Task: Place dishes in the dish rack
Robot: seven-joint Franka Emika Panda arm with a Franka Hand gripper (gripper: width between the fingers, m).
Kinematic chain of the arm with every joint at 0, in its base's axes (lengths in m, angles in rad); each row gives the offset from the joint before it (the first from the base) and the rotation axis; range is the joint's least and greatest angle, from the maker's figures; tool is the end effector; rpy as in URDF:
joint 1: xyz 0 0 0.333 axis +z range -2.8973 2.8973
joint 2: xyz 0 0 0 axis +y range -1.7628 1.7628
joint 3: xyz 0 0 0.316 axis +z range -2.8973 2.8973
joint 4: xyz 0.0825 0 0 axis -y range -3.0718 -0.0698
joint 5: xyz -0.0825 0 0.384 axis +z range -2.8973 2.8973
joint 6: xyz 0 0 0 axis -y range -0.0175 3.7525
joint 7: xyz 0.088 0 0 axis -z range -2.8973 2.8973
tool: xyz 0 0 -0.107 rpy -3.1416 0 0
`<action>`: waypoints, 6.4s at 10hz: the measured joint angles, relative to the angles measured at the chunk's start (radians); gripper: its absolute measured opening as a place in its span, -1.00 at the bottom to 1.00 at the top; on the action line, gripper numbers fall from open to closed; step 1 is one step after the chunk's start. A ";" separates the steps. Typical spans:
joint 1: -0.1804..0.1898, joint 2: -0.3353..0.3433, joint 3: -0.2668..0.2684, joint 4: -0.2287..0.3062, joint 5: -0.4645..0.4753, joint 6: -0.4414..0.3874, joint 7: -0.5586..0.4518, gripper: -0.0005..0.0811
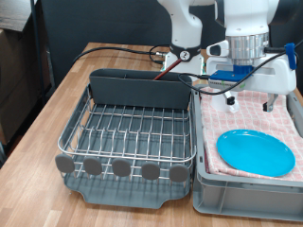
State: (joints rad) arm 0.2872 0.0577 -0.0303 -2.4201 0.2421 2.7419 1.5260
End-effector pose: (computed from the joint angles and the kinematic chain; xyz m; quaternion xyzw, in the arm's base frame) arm 0.4997 0.1215 0.3111 -0.7309 0.6671 -0.0352 0.1397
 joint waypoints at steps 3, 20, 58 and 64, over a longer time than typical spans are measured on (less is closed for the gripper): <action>-0.004 0.000 -0.001 -0.011 0.037 0.001 -0.009 0.98; -0.011 0.101 0.051 -0.044 0.454 0.123 -0.376 0.98; 0.008 0.129 0.036 -0.033 0.781 0.182 -0.722 0.98; 0.008 0.176 0.047 0.014 0.820 0.167 -0.778 0.98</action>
State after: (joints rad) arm 0.2951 0.2334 0.0164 -2.4058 1.0623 2.9088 0.7478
